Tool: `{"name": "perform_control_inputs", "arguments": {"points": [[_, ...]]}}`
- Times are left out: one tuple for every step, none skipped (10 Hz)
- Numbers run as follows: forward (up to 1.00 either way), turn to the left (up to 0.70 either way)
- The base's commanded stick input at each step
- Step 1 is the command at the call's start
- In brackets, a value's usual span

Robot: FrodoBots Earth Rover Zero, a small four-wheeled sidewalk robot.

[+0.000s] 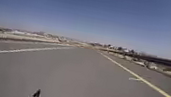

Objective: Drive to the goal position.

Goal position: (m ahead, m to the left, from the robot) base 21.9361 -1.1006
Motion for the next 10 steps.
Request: {"name": "perform_control_inputs", "arguments": {"points": [[1.00, 0.00], [1.00, 0.00], [1.00, 0.00], [1.00, 0.00], [1.00, 0.00], [1.00, 0.00], [1.00, 0.00], [1.00, 0.00], [1.00, 0.00], [1.00, 0.00]]}}
